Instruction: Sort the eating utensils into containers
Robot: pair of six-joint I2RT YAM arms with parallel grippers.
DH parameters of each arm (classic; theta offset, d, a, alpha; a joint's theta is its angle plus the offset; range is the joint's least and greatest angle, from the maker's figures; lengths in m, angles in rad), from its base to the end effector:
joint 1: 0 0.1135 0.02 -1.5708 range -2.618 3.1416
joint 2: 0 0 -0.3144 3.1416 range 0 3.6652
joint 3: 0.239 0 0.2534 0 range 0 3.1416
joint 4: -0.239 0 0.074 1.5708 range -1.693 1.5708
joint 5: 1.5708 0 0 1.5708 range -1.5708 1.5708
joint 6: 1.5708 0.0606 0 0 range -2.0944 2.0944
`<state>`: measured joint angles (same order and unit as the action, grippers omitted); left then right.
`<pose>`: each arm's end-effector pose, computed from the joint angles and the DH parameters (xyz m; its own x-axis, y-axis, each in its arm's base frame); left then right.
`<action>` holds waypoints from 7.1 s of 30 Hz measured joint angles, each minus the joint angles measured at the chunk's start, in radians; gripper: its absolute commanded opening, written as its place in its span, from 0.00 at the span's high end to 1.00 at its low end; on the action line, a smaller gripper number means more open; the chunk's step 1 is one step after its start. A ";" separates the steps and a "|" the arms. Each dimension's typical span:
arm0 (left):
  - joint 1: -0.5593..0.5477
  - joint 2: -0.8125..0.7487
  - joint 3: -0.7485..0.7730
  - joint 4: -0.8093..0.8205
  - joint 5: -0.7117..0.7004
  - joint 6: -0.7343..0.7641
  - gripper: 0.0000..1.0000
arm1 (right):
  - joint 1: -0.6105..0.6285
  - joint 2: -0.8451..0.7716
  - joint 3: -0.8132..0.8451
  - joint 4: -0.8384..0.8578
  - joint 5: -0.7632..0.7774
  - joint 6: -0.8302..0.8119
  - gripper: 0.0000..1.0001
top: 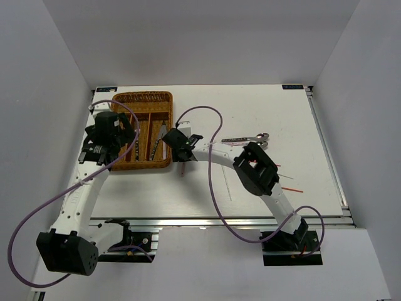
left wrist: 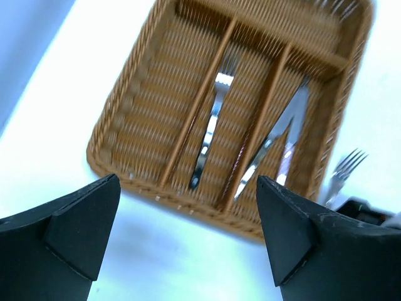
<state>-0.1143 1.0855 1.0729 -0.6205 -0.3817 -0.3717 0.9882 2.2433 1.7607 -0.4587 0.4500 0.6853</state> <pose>0.2264 -0.0033 0.3714 -0.4777 -0.2844 -0.8312 -0.3928 0.9154 -0.0875 0.3177 0.4343 0.1944 -0.7310 -0.0737 -0.6783 -0.1916 0.9763 0.1004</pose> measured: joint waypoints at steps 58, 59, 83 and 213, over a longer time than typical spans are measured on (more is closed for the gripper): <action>0.000 0.465 0.280 0.093 0.488 -0.097 1.00 | -0.082 -0.995 -0.703 0.247 -0.172 -0.117 0.11; 0.022 0.511 0.330 0.064 0.467 -0.069 1.00 | -0.106 -1.023 -0.720 0.249 -0.167 -0.119 0.11; 0.071 0.883 0.584 -0.124 0.256 0.076 0.02 | -0.223 -1.126 -0.834 0.199 -0.162 -0.199 0.11; 0.035 0.850 0.276 0.601 -0.429 0.572 0.84 | -0.313 -1.130 -0.924 0.325 -0.647 -0.275 0.11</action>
<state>-0.0795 1.9354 1.3487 -0.0193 -0.8108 0.2005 0.6750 1.1133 0.8371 -0.1333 -0.1974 0.4099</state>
